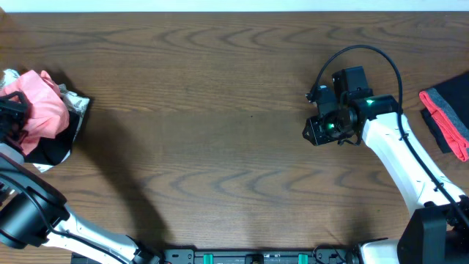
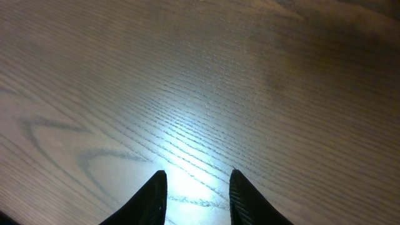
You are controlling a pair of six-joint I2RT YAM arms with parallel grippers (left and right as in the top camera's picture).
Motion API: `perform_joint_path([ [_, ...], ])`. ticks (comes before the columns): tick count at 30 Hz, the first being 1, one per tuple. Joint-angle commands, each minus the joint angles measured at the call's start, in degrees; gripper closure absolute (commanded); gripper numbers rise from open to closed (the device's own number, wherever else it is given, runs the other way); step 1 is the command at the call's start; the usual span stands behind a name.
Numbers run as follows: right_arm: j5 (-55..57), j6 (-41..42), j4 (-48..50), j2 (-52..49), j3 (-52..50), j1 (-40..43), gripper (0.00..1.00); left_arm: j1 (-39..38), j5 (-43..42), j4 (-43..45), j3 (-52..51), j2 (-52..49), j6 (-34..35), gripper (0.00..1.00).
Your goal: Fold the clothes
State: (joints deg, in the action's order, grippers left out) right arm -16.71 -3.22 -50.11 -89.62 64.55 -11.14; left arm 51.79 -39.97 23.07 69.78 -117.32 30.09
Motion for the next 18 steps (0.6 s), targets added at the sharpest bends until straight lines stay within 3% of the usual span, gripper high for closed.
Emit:
perform_joint_path([
  [1, -0.04, -0.66, -0.09, -0.07, 0.20, 0.24, 0.68, 0.42, -4.63, 3.15, -1.25, -1.03, 4.87, 0.59],
  [6, -0.02, -0.68, 0.00, -0.07, 0.20, 0.24, 0.68, 0.42, -7.32, 4.85, -1.18, 5.57, 6.01, 0.59],
  [11, -0.02, -0.68, 0.42, -0.07, 0.20, 0.24, 0.68, -0.57, -11.69, 0.33, -1.18, 14.97, 5.97, 0.59],
  [15, -0.04, -0.68, 1.18, -0.07, 0.20, 0.24, 0.68, -3.85, -14.84, -13.46, -1.20, 20.87, -0.02, 0.67],
  [18, -0.04, -0.68, 1.31, -0.07, 0.20, 0.24, 0.68, -7.30, -8.83, -29.49, -1.20, 23.06, -9.01, 0.67],
])
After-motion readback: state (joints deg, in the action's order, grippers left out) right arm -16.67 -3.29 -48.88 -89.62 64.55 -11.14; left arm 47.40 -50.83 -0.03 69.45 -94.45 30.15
